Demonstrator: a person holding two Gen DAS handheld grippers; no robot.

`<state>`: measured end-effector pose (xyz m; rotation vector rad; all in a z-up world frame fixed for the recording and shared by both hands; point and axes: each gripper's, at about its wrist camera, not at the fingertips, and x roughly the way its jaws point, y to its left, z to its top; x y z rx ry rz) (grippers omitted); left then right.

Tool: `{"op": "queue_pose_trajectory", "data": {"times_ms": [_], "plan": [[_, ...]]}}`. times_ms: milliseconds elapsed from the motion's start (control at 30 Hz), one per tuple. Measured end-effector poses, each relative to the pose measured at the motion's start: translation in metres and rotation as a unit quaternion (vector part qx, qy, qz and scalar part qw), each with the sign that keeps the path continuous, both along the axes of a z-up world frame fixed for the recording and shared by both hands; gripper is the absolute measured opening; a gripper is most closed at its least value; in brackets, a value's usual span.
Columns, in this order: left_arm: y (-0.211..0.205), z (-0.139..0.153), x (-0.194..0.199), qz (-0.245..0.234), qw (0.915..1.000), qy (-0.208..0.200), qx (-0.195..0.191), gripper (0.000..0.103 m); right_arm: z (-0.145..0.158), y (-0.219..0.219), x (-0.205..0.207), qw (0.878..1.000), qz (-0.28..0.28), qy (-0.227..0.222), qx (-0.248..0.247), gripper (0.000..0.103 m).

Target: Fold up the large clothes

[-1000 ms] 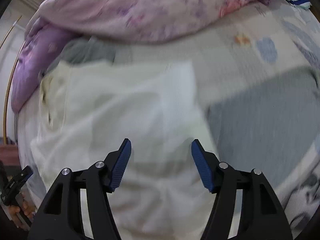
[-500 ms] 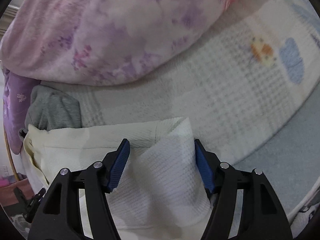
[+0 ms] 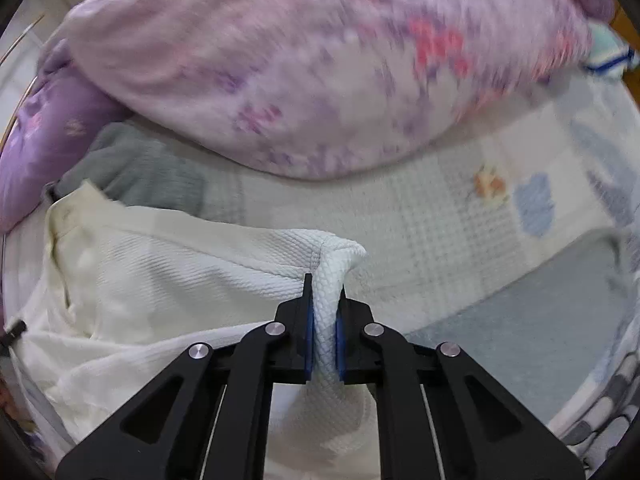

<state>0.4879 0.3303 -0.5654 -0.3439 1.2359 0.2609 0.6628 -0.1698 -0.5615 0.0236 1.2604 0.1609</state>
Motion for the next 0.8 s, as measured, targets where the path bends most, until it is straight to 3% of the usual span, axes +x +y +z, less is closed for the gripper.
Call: {"op": "queue_pose_trajectory", "data": {"times_ms": [233,433,600,800], "plan": [[-0.023,0.051,-0.043,-0.005,0.9991,-0.042,-0.002,0.008,0.063,0.019,-0.07,0.997,0.029,-0.067,0.005,0.007],[-0.04,0.084,-0.093,-0.002,0.9975,-0.07,-0.01,0.008,0.104,0.011,-0.115,0.994,0.031,-0.093,0.044,0.007],[-0.048,0.106,-0.14,0.011,0.9958,-0.088,-0.021,0.008,0.134,-0.024,-0.17,0.991,0.021,-0.107,0.083,0.007],[-0.058,0.12,-0.235,0.032,0.9951,-0.09,-0.024,0.008,0.145,-0.088,-0.247,0.989,-0.001,-0.088,0.123,0.006]]}}
